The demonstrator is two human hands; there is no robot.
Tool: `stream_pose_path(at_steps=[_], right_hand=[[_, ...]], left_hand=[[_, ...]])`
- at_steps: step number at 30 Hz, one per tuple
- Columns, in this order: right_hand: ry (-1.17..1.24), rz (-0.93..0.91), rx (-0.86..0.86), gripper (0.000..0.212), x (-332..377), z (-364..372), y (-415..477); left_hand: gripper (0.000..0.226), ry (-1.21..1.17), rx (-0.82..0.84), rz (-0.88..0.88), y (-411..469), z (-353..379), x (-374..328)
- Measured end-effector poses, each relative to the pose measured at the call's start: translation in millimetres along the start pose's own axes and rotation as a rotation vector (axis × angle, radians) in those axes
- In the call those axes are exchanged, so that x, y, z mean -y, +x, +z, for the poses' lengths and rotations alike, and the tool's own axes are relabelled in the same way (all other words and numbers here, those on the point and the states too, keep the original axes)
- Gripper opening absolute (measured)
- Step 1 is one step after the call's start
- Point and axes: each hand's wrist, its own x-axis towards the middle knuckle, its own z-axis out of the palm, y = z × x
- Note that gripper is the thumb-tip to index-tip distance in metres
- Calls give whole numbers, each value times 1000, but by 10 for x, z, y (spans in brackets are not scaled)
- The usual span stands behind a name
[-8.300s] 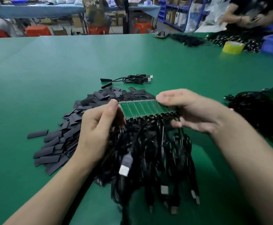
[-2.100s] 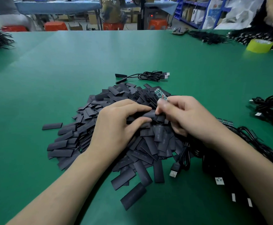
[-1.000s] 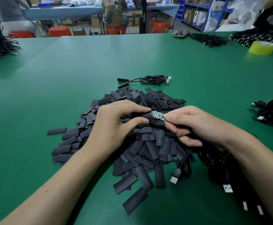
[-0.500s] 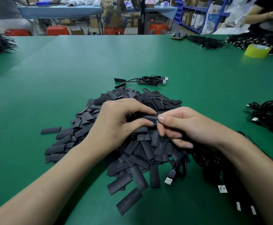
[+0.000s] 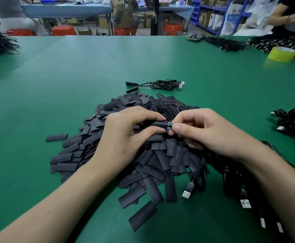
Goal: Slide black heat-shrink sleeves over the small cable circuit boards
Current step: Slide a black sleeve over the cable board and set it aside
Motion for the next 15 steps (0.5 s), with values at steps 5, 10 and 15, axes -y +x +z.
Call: stream_pose_path(at_steps=[5,10,15], right_hand=[[-78,6,-15,18,-6,23,17],[-116,1,0,18,-28,28,14],[-93,2,-58,13,-14,26,13]], left_hand=[[17,23,-6,41,-19,21,5],[19,77,18,107,-31,44,14],[16,59,-30,61,-30,34,16]])
